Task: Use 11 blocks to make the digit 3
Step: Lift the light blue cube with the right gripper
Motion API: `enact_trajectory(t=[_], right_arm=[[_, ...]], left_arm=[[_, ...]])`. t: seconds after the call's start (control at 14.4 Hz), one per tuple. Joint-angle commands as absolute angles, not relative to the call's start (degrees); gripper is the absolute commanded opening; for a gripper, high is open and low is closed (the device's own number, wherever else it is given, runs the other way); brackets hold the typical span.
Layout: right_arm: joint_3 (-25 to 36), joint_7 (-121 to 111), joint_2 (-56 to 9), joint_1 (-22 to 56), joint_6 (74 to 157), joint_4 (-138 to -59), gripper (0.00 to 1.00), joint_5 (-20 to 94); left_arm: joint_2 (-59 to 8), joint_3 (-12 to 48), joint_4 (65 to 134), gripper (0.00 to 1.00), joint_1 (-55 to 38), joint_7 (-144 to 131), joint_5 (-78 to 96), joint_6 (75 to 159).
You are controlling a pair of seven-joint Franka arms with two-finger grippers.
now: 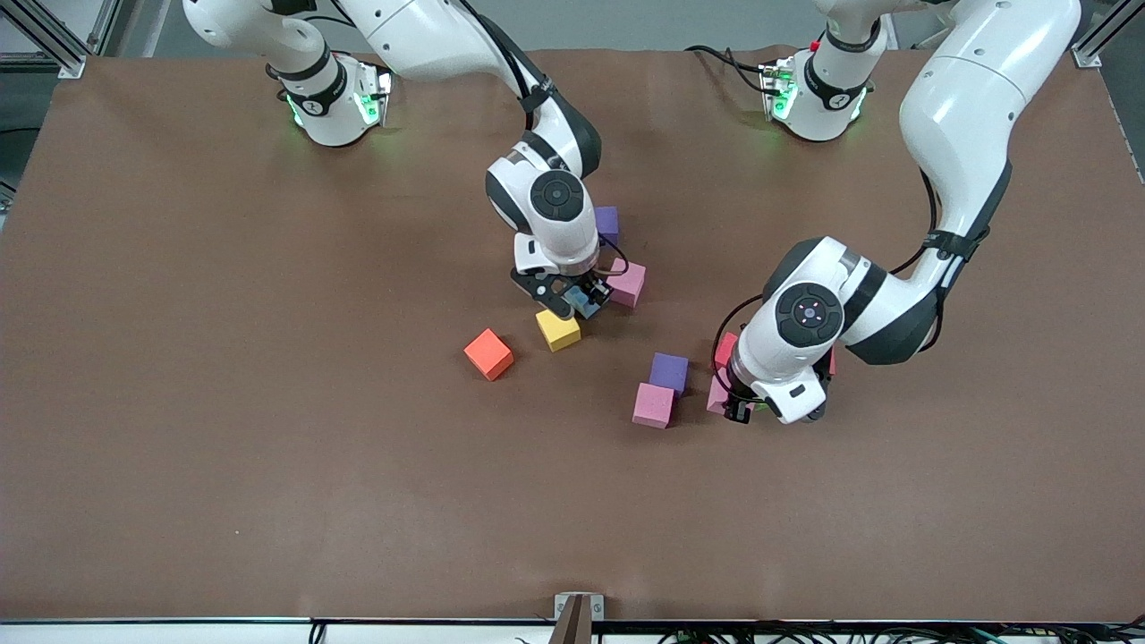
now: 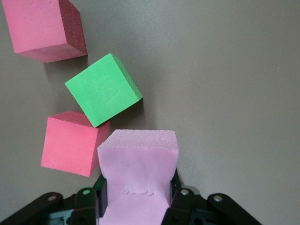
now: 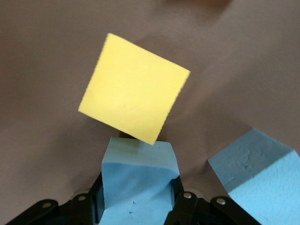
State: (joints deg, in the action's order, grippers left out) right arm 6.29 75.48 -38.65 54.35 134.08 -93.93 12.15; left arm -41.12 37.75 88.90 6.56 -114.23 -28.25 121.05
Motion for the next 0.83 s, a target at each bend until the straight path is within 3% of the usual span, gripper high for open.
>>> enact_trajectory(t=[0.0, 0.42, 0.76], right_arm=[[6.85, 64.55, -37.18, 54.58, 133.77, -96.67, 0.01, 10.29], [7.03, 35.99, -34.63, 50.37, 132.98, -101.42, 0.01, 8.88], [8.35, 33.48, -34.72, 50.97, 131.92, -101.16, 0.01, 7.12]], left_arm=[[-40.43, 38.06, 88.95, 0.30, 6.94, -113.20, -28.39, 119.97], [-40.34, 38.06, 88.86, 0.30, 6.94, -113.29, -28.30, 119.97], [-40.25, 38.14, 88.51, 0.30, 6.94, -113.29, -28.30, 119.97]])
